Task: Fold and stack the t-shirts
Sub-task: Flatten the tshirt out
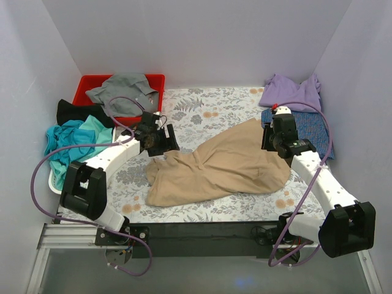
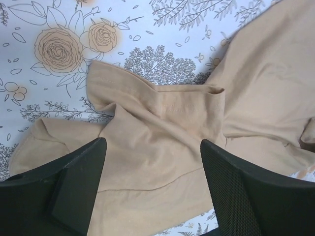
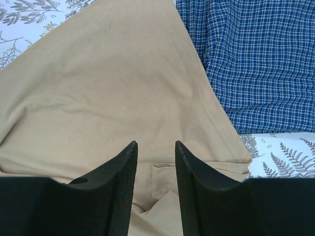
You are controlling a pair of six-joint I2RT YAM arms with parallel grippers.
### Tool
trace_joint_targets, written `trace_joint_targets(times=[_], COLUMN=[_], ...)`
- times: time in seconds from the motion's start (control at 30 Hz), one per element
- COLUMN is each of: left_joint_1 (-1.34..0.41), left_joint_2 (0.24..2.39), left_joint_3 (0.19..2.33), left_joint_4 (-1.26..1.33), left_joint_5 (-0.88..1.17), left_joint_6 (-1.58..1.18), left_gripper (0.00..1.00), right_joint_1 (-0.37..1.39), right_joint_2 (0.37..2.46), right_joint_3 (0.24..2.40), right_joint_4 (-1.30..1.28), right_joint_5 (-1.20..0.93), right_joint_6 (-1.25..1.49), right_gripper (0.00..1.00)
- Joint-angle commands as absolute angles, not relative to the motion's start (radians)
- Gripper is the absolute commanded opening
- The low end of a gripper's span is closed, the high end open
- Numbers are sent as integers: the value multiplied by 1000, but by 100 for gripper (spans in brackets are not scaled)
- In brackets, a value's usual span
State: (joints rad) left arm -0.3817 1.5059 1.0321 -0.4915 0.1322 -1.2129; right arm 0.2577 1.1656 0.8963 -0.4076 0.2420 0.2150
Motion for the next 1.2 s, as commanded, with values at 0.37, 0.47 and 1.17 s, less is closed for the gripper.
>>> trace_joint_targets(times=[0.37, 0.47, 1.17], left_joint_1=[-399, -406, -449], left_joint_2=[1612, 1632, 1165], left_joint_3=[965, 959, 1102], left_joint_4=[-405, -391, -787], left_joint_5=[120, 133, 584], left_joint_6=[-1209, -1209, -1222], left_gripper=[71, 63, 0], right_joint_1=[261, 261, 261], right_joint_2=[1175, 1180, 1147], right_joint_3=[887, 885, 876], right_joint_4=[-364, -364, -364], right_joint_5=[219, 218, 180], right_joint_6=[227, 229, 209], right_gripper=[43, 43, 43])
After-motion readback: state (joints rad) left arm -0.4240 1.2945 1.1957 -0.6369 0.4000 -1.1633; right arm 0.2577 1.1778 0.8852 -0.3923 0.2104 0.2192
